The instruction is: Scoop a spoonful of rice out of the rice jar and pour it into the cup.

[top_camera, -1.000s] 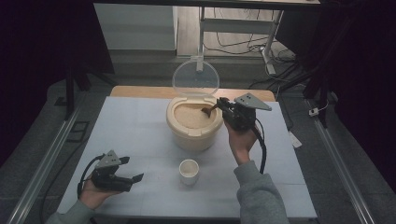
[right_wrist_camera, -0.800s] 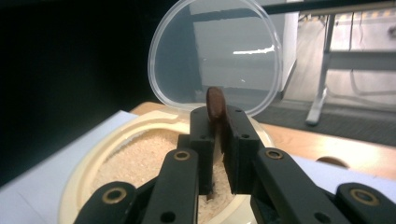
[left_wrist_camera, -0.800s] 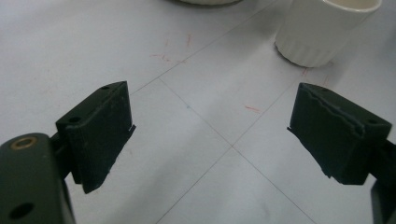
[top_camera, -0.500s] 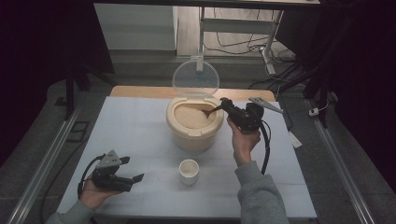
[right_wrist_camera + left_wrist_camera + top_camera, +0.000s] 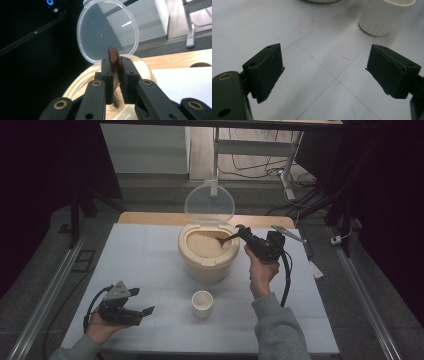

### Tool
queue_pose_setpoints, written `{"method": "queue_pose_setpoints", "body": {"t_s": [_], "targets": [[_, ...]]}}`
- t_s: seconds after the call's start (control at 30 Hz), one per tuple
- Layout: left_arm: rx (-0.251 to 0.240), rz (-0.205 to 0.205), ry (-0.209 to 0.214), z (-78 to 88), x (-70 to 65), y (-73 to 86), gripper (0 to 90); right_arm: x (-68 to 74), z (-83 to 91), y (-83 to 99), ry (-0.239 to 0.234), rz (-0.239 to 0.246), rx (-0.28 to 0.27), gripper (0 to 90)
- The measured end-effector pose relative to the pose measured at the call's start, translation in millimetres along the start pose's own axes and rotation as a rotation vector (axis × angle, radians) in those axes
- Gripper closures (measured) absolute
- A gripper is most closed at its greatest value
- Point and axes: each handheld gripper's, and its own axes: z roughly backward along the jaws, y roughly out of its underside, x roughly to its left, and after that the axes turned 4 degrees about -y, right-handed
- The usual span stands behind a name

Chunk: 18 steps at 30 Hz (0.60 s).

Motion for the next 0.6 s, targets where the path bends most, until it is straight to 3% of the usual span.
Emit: {"method": "queue_pose_setpoints", "body": {"t_s": [0.4, 0.6], "targets": [[0.002, -0.004, 0.001, -0.9, -0.5, -0.5, 13.7, -6.4, 1.5, 1.8, -0.014, -0.064, -0.008, 83.1], [0.001, -0.001, -0.001, -0.8, -0.1, -0.3, 13.8, -12.0, 3.6, 1.6, -0.015, -0.138, -0.015, 83.1]]}}
